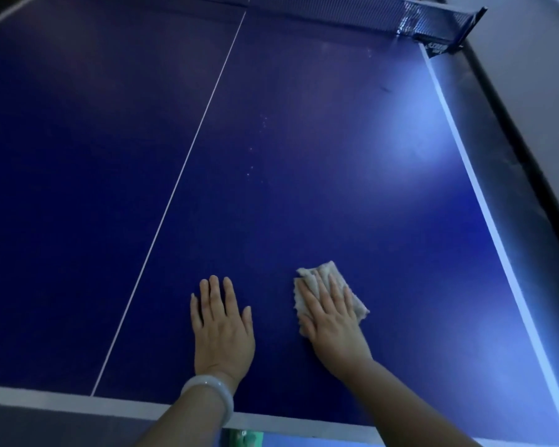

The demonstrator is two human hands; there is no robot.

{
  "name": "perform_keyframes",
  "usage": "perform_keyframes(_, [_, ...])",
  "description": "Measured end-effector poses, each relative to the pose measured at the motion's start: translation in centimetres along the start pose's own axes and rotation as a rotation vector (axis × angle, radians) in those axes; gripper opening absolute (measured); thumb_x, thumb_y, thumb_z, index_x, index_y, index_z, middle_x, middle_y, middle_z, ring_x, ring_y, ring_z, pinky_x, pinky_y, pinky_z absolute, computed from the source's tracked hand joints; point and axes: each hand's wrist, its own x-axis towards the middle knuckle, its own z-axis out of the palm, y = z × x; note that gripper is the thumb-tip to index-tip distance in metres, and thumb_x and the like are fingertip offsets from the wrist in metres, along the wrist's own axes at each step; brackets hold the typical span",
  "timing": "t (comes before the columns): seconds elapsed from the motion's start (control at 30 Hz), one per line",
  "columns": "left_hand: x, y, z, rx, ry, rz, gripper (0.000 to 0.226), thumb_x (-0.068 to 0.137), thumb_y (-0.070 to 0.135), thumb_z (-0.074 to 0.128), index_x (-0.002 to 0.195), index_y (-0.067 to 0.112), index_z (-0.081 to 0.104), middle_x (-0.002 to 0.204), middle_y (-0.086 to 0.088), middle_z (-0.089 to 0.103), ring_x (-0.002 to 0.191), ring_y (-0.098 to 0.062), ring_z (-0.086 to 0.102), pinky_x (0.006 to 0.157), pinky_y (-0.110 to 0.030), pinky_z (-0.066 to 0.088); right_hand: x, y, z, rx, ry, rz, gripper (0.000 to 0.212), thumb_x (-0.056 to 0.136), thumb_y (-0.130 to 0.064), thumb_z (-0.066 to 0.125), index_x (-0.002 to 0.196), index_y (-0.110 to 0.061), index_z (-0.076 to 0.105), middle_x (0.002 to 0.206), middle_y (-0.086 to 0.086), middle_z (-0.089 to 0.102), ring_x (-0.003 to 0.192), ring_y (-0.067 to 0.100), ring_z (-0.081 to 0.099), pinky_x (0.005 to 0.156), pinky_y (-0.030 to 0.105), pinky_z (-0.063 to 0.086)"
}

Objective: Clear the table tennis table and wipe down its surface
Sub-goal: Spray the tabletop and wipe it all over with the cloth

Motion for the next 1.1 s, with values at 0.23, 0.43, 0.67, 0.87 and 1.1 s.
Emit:
perform_keyframes(0.23, [-0.3, 0.2, 0.0, 0.013, 0.042, -0.011, 0.058, 0.102, 0.034, 0.032, 0.148, -0.001, 0.031, 0.155, -0.025, 0.027, 0.146, -0.038, 0.019, 0.118, -0.056, 0.018, -9.9, 9.3, -0.5, 0.054, 0.011, 0.406, 0.069, 0.097, -0.056, -0.004, 0.157, -0.024, 0.009, 0.165, -0.005, 0.001, 0.152, 0.023, -0.004, 0.122, 0.052, 0.009])
perform_keyframes(0.43, [-3.3, 11.6, 0.0, -0.160, 0.038, 0.071, 0.065, 0.099, 0.031, 0.042, 0.153, 0.006, 0.017, 0.160, -0.019, 0.013, 0.149, -0.033, 0.008, 0.122, -0.045, 0.008, -13.7, 13.1, -0.8, 0.041, -0.004, 0.332, 0.067, 0.095, -0.057, -0.001, 0.155, -0.028, 0.004, 0.165, 0.001, -0.002, 0.151, 0.024, -0.010, 0.121, 0.049, 0.002])
perform_keyframes(0.67, [-9.1, 26.8, 3.4, -0.072, -0.060, -0.083, 0.074, 0.099, 0.051, 0.020, 0.155, 0.008, 0.001, 0.161, -0.020, -0.006, 0.150, -0.034, -0.007, 0.122, -0.049, -0.002, -21.4, 21.3, -0.2, -0.019, 0.133, 0.137, 0.058, 0.102, -0.045, 0.016, 0.145, -0.021, 0.047, 0.159, 0.003, 0.030, 0.142, 0.028, 0.032, 0.108, 0.049, 0.029])
perform_keyframes(0.87, [-9.1, 27.7, 4.6, -0.004, 0.012, -0.119, 0.073, 0.094, 0.047, 0.014, 0.153, 0.004, 0.018, 0.159, -0.023, 0.013, 0.149, -0.036, 0.009, 0.121, -0.052, 0.009, -24.3, 28.1, 0.2, -0.108, 0.186, -0.085, 0.053, 0.088, -0.041, 0.047, 0.137, -0.022, 0.055, 0.146, 0.006, 0.050, 0.139, 0.029, 0.033, 0.102, 0.048, 0.034])
perform_keyframes(1.1, [-9.0, 27.9, 4.9, 0.047, -0.005, -0.143, 0.068, 0.098, 0.046, 0.017, 0.152, 0.005, 0.021, 0.159, -0.022, 0.016, 0.149, -0.034, 0.011, 0.120, -0.053, 0.014, -17.9, 34.6, -1.5, -0.127, 0.074, -0.326, 0.059, 0.097, -0.040, 0.042, 0.153, -0.024, 0.033, 0.162, 0.004, 0.023, 0.148, 0.029, 0.023, 0.114, 0.048, 0.021])
